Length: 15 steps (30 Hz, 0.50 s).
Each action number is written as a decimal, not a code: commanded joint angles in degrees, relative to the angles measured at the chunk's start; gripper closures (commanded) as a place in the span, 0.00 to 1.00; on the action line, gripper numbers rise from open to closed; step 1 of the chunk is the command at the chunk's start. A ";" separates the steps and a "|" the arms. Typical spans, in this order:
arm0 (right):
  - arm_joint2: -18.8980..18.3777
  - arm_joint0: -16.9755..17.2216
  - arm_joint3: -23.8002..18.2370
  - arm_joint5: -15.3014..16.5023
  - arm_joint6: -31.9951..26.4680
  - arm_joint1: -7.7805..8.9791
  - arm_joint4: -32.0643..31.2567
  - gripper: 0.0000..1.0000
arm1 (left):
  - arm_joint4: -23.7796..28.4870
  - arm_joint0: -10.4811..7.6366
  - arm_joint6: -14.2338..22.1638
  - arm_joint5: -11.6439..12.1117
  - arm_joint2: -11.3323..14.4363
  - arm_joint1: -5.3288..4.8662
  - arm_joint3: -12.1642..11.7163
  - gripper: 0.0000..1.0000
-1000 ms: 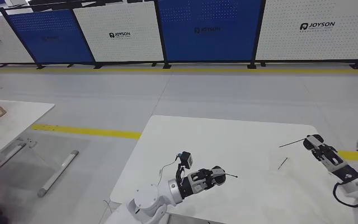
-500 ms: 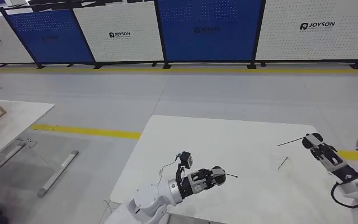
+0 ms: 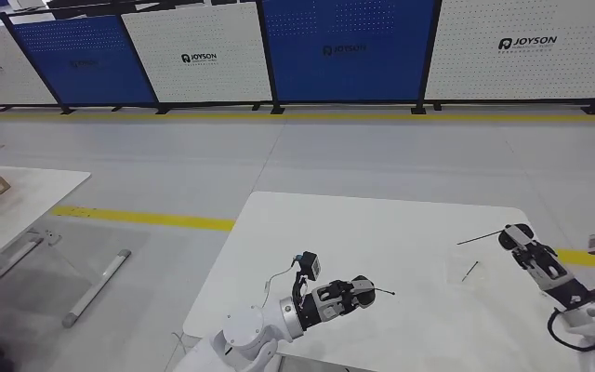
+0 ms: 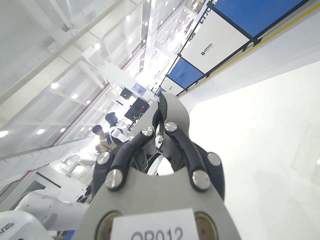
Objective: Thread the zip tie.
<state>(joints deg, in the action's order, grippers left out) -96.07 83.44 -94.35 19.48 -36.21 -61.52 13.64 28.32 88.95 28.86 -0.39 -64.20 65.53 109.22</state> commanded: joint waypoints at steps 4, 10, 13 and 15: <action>0.10 0.08 -0.26 -1.50 7.45 -0.29 -3.88 1.00 | 0.00 0.00 0.00 0.00 0.00 0.00 0.00 1.00; 4.97 1.35 0.87 -2.25 20.13 -1.22 -16.24 1.00 | 0.00 0.00 0.00 0.00 0.00 0.00 0.00 1.00; 7.62 1.73 1.76 -1.52 23.02 -1.62 -20.36 1.00 | 0.00 0.00 0.00 0.00 0.00 0.00 0.00 1.00; 8.32 1.83 1.86 -1.03 24.44 -1.74 -22.78 1.00 | 0.00 0.00 0.00 0.00 0.00 0.00 0.00 1.00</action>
<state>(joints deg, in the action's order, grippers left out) -88.05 85.22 -92.49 18.18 -12.56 -63.21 -7.68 28.32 88.95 28.86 -0.39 -64.20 65.53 109.22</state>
